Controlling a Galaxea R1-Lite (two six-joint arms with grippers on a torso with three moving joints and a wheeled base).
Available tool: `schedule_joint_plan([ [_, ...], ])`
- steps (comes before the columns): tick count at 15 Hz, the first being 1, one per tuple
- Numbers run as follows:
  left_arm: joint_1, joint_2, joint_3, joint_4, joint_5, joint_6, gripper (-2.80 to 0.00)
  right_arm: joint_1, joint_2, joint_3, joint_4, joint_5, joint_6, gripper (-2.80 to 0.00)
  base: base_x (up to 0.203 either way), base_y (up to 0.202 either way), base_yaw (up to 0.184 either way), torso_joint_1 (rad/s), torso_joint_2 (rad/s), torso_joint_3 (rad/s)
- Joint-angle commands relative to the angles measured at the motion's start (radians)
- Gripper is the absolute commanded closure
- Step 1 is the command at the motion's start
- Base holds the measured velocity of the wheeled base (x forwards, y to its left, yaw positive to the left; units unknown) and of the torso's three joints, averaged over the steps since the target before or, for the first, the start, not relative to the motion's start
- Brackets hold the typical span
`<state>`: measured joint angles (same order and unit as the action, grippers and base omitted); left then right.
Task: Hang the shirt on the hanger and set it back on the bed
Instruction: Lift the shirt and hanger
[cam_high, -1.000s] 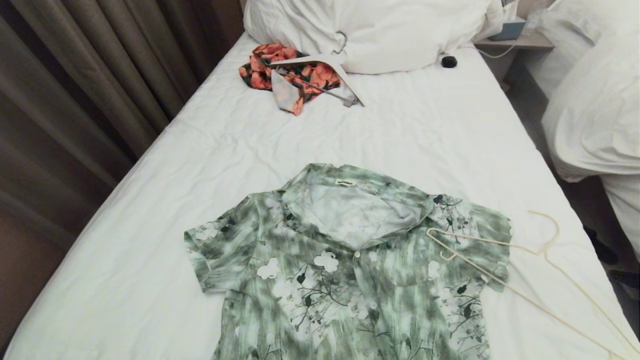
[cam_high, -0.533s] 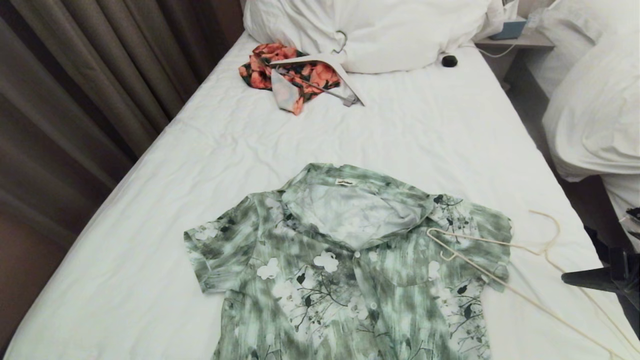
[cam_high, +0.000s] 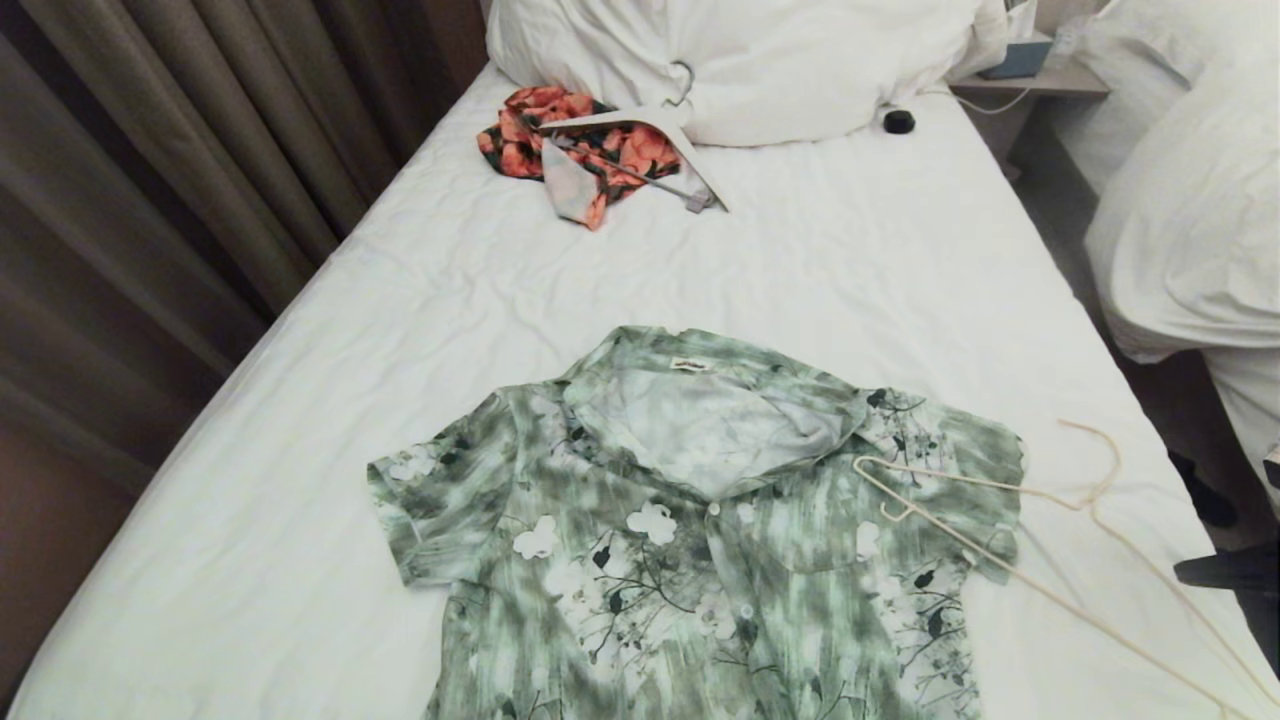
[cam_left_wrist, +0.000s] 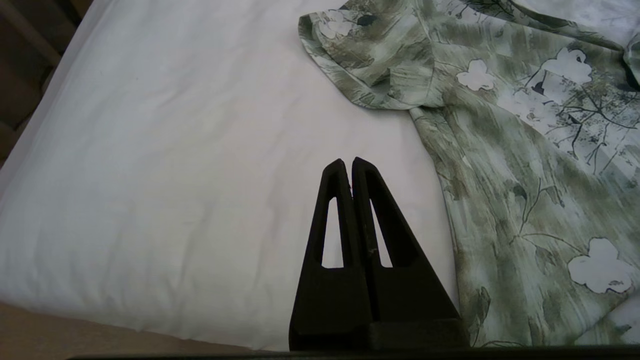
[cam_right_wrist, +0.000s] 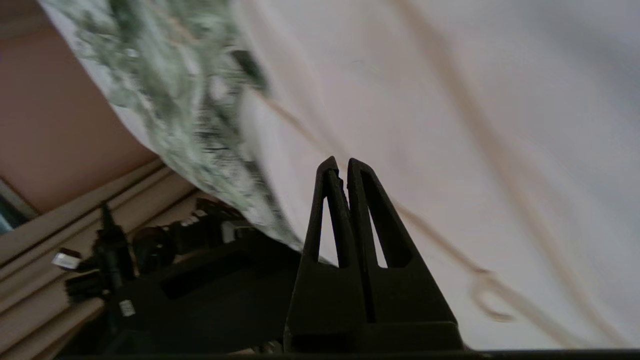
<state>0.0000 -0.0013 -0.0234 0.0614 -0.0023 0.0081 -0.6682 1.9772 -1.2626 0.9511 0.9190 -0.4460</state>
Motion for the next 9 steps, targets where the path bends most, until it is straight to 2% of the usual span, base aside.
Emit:
schedule_joint_plan([
  [1,0.0,0.0,0.0,0.0,0.0,0.0,0.0,-0.008,0.051,-0.021,0.011,-0.002,-0.018,0.0,0.0,0.0,0.0,0.0,0.0,0.0],
  [2,0.0,0.0,0.0,0.0,0.001,0.0,0.0,-0.008,0.049,-0.022,0.002,-0.003,-0.02,-2.8,0.0,0.0,0.0,0.0,0.0,0.0],
  [7,0.0,0.0,0.0,0.0,0.001,0.0,0.0,-0.007,0.087,-0.024,-0.056,0.005,-0.07,-2.8,0.0,0.0,0.0,0.0,0.0,0.0],
  [9,0.0,0.0,0.0,0.002,-0.001,0.0,0.0,-0.007,0.101,-0.023,-0.078,0.059,-0.08,-2.8,0.0,0.0,0.0,0.0,0.0,0.0],
])
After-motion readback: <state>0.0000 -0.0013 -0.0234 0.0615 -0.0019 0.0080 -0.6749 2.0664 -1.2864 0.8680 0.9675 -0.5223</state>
